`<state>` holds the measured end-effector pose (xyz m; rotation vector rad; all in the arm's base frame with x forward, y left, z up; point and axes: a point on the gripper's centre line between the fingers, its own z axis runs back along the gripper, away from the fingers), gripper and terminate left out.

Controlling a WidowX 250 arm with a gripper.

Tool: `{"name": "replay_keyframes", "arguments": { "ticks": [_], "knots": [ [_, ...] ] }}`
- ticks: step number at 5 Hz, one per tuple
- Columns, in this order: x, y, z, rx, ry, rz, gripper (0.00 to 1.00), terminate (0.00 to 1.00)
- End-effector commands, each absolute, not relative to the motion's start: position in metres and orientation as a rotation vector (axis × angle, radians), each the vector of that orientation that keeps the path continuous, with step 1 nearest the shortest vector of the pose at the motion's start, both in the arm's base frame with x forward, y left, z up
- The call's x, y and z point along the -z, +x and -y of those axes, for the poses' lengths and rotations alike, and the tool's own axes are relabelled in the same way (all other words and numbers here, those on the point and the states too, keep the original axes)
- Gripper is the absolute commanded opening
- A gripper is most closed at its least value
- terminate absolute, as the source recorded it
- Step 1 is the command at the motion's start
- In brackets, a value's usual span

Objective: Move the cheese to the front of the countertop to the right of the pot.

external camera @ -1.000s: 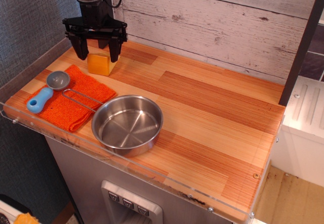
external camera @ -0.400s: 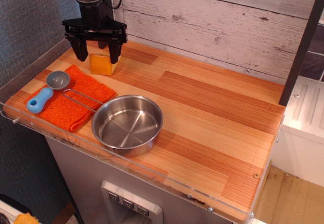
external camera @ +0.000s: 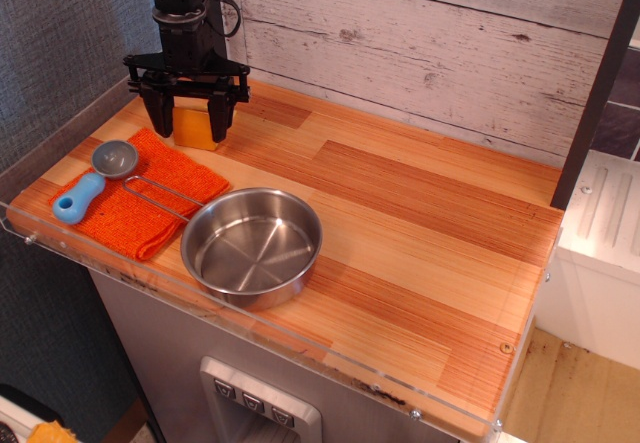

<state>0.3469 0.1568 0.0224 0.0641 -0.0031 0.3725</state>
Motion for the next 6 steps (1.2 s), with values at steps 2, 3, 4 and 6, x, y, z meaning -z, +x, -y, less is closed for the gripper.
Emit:
{"name": "replay_keyframes", "arguments": {
  "ticks": [2,3,4,6],
  "knots": [
    [-0.083,0.347,-0.137,-0.284,0.008,0.117,0.00,0.00],
    [-0.108,0.336,-0.107,-0.232,-0.067,0.154,0.00,0.00],
    [-0.121,0.321,-0.066,-0.183,-0.100,0.196,0.00,0.00],
    [-0.100,0.259,0.020,-0.014,-0.154,0.149,0.00,0.00]
  ]
}}
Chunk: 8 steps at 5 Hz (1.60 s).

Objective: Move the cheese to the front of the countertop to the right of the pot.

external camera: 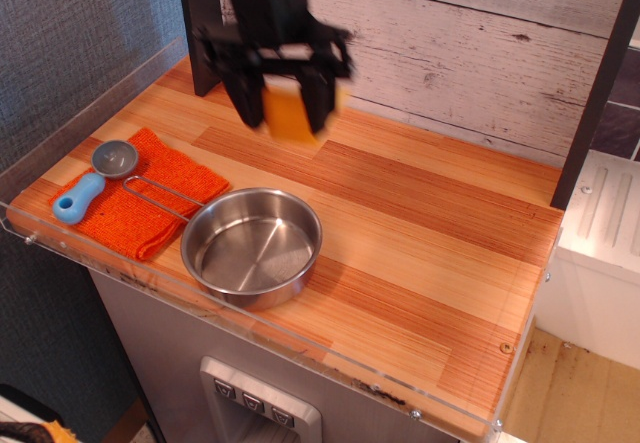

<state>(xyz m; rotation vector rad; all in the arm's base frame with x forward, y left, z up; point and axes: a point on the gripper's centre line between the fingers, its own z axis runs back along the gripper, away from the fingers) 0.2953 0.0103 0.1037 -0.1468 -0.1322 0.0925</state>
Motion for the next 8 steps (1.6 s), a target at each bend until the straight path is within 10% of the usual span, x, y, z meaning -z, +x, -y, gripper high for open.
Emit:
{"name": "replay_keyframes", "arguments": {
  "ticks": [1,7,8],
  "knots": [
    [-0.077,0.236,0.042,0.030,-0.118,0.102,0.00,0.00],
    [-0.036,0.226,0.092,0.084,-0.083,0.066,0.00,0.00],
    [-0.046,0.224,0.094,0.094,-0.077,0.055,1.00,0.00]
  ]
}}
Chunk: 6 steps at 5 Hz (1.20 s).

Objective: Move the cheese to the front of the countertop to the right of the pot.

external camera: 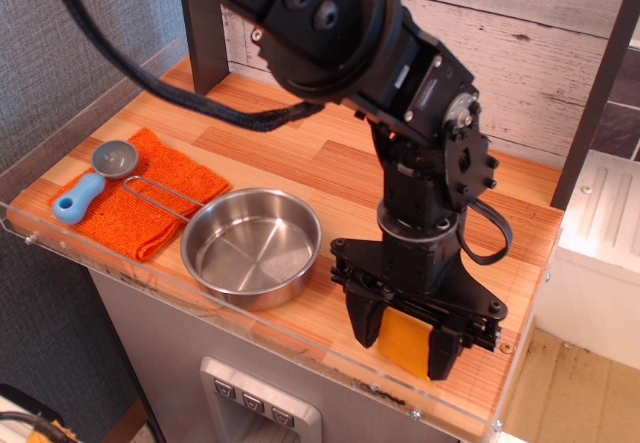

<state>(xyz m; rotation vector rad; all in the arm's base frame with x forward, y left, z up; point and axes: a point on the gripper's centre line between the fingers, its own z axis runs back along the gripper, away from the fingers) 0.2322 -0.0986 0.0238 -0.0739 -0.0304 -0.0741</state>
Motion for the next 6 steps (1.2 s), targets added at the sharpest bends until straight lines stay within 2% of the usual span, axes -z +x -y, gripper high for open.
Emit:
{"name": "replay_keyframes", "arguments": {
  "ticks": [1,2,3,4,5,6],
  "knots": [
    [-0.065,0.228,0.087,0.104,-0.115,0.081,1.00,0.00],
    [-0.105,0.234,0.059,0.094,-0.137,0.146,1.00,0.00],
    [-0.150,0.248,0.008,-0.001,-0.134,0.206,1.00,0.00],
    [-0.156,0.272,-0.041,-0.077,-0.104,0.227,1.00,0.00],
    [-0.149,0.312,-0.088,-0.050,0.006,0.184,1.00,0.00],
    [-0.131,0.347,-0.100,-0.008,0.032,0.159,1.00,0.00]
  ]
}}
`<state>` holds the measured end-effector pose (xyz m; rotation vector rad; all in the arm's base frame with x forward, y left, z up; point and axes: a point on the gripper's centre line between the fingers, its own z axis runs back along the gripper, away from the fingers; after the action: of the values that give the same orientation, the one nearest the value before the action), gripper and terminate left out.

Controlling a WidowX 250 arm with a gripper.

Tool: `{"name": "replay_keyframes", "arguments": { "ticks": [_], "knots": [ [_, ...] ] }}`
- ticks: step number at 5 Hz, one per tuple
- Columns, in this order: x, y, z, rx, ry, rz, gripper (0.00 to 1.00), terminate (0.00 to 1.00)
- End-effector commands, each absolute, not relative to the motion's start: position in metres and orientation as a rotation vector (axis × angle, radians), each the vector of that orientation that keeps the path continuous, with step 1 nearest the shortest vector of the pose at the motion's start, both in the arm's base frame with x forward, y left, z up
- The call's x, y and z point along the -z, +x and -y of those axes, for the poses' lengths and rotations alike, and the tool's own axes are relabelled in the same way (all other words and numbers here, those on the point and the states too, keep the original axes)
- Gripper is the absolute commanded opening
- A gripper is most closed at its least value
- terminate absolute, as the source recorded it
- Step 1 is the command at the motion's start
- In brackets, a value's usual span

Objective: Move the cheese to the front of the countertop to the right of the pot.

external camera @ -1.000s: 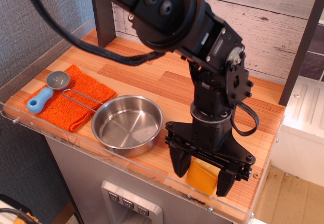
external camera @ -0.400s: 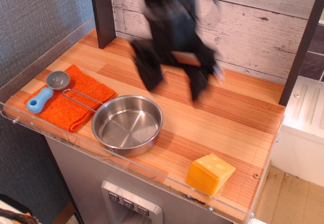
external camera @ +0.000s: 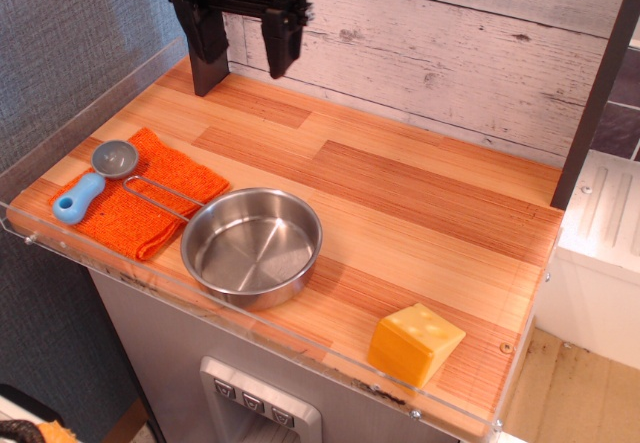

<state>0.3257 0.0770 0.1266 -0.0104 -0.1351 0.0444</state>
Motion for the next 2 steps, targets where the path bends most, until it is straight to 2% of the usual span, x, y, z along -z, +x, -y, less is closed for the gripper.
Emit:
{"name": "replay_keyframes", "arguments": {
  "ticks": [1,2],
  "knots": [
    [-0.1134,0.3636,-0.0992,0.002,0.055,0.157,1.00,0.00],
    [-0.1089,0.3601,-0.0983,-0.010,0.047,0.145,1.00,0.00]
  ]
}}
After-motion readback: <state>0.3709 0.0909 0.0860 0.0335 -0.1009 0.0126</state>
